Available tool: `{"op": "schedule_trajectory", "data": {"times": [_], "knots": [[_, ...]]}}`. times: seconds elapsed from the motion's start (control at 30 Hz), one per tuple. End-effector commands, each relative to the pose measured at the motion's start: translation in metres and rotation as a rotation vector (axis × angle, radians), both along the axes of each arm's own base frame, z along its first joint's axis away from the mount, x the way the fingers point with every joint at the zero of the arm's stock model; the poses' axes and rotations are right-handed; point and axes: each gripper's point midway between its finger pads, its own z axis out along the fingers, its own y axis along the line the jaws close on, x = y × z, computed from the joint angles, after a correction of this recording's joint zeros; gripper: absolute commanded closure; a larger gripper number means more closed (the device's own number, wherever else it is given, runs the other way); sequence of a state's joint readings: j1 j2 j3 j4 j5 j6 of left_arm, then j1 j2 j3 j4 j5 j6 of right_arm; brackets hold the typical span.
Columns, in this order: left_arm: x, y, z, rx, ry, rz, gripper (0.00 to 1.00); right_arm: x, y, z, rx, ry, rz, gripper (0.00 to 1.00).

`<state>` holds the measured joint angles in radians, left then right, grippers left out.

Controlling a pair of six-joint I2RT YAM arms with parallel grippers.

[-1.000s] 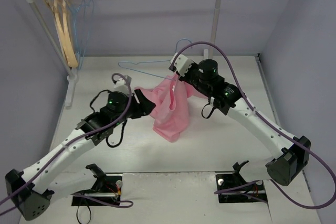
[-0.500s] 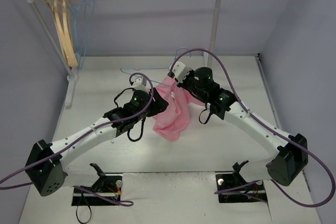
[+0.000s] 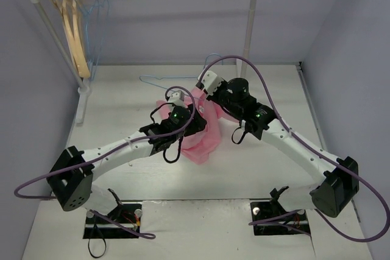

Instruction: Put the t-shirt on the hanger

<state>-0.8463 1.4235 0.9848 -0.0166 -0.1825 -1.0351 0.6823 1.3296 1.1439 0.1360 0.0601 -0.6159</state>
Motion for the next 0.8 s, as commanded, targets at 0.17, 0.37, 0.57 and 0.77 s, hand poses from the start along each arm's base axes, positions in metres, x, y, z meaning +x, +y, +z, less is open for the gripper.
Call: {"op": "schedule_trajectory", "data": {"times": [0.17, 0.37, 0.57, 0.77], "knots": [[0.02, -0.014, 0.031, -0.065, -0.071, 0.049, 0.49, -0.001, 0.001, 0.061, 0.133, -0.148, -0.001, 1.0], [0.016, -0.014, 0.01, -0.035, -0.028, 0.042, 0.67, -0.001, -0.004, 0.063, 0.132, -0.156, -0.011, 1.0], [0.01, -0.009, 0.001, -0.013, -0.009, 0.025, 0.95, -0.002, -0.008, 0.064, 0.128, -0.158, -0.017, 1.0], [0.02, 0.054, 0.043, 0.083, -0.075, 0.073, 1.0, -0.009, -0.02, 0.067, 0.078, -0.165, -0.032, 1.0]]}}
